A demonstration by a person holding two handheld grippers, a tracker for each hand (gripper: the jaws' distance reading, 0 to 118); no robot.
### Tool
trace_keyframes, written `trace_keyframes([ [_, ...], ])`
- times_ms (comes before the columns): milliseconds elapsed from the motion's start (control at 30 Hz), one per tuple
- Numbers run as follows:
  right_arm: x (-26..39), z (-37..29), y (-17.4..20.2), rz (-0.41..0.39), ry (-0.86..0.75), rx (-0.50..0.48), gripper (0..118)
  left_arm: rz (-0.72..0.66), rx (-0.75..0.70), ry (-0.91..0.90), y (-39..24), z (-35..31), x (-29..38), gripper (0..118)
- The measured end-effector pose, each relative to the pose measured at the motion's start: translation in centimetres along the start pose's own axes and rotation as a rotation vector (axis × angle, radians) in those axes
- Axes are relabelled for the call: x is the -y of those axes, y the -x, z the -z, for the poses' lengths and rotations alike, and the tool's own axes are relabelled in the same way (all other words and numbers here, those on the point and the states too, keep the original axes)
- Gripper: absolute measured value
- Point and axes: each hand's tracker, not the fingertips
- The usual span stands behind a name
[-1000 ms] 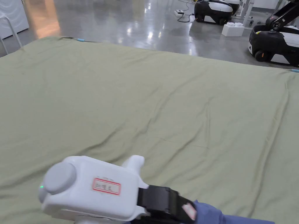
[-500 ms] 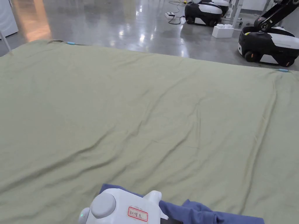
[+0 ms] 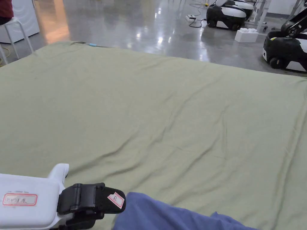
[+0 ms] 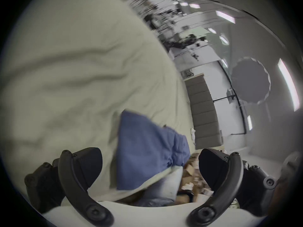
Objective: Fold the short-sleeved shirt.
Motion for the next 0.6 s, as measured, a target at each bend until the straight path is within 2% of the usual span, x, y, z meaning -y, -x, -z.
trace_keyframes([
  [100, -0.1, 0.5, 1.2, -0.028, 0.019, 0.005, 3, -0.13, 0.084, 0.097, 3.5, 3.1, 0.4, 118],
  [133, -0.1, 0.6, 1.4, -0.033, 0.022, 0.005, 3, -0.129, 0.113, 0.088, 3.8, 4.1, 0.5, 118],
  [200, -0.1, 0.6, 1.9, -0.035, 0.026, 0.001, 3, -0.079, 0.267, 0.049, 2.9, 5.2, 0.0, 118],
  [233, -0.2, 0.7, 2.0, -0.033, 0.028, -0.008, 3, -0.091, 0.319, 0.084, 2.4, 6.7, -0.4, 118],
  [300, -0.5, 1.0, 2.1, -0.022, 0.036, -0.03, 3, -0.129, 0.3, 0.17, 1.4, 11.1, -0.5, 118],
  [367, -0.5, 1.0, 2.3, -0.022, 0.03, -0.025, 3, -0.082, 0.281, 0.189, 1.1, 13.1, -1.5, 110],
  [400, -0.4, 0.9, 2.4, -0.024, 0.024, -0.015, 3, -0.111, 0.199, 0.192, 0.9, 13.6, -1.6, 83],
  [433, -0.3, 0.6, 2.4, -0.026, 0.021, -0.012, 3, -0.155, 0.1, 0.206, 1.2, 14.3, -1.5, 19],
  [467, -0.3, 0.4, 2.2, -0.026, 0.02, -0.013, 3, -0.214, 0.103, 0.21, 2.0, 14.5, -1.3, 16],
  [533, -0.2, -0.2, 1.8, -0.012, 0.01, -0.013, 3, -0.295, 0.275, 0.179, 3.0, 13.2, -1.0, 16],
  [600, -0.3, -0.6, 1.4, 0.002, -0.004, -0.002, 3, -0.274, 0.25, 0.166, 2.8, 11.3, -0.5, 16],
])
